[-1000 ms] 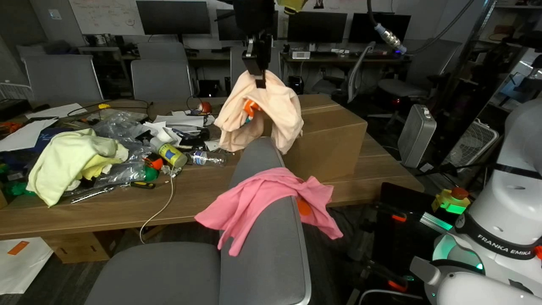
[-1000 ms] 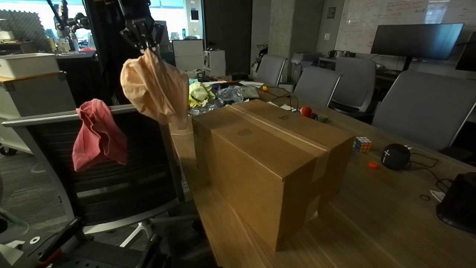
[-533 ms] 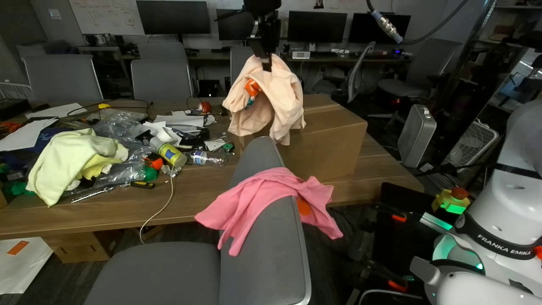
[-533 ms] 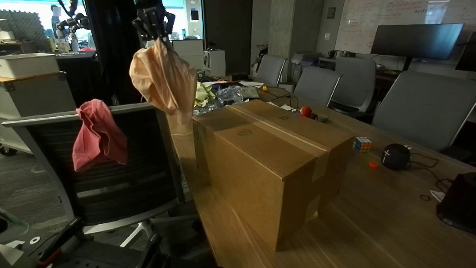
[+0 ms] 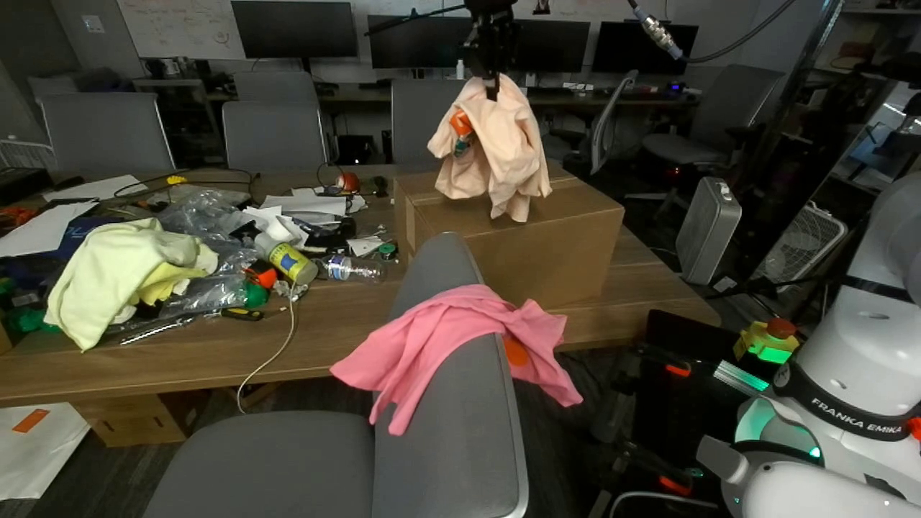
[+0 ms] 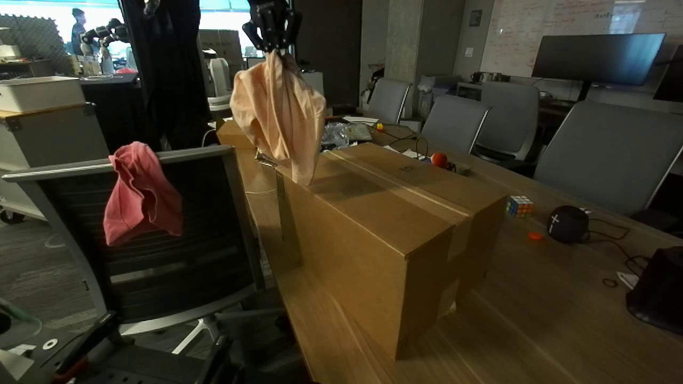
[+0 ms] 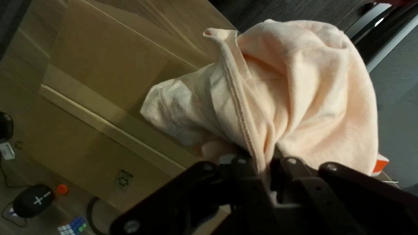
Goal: Place the t-shirts on the brown box
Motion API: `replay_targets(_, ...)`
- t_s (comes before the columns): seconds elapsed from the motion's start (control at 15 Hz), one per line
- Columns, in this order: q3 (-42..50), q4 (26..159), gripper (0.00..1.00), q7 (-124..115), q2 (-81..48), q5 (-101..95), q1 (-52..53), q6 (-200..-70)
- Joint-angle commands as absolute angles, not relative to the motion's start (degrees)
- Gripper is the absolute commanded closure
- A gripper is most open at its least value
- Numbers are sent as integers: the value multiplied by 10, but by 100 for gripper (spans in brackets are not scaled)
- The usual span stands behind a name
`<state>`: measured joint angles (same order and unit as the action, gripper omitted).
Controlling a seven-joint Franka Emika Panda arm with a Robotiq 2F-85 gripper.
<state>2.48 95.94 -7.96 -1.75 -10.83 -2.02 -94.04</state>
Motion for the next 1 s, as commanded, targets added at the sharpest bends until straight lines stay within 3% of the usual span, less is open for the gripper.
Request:
replay_targets(0.0, 47, 960, 85, -119, -10, -84, -44, -933)
replay_targets(0.93, 114, 1010, 85, -229, 2, -27, -112, -958)
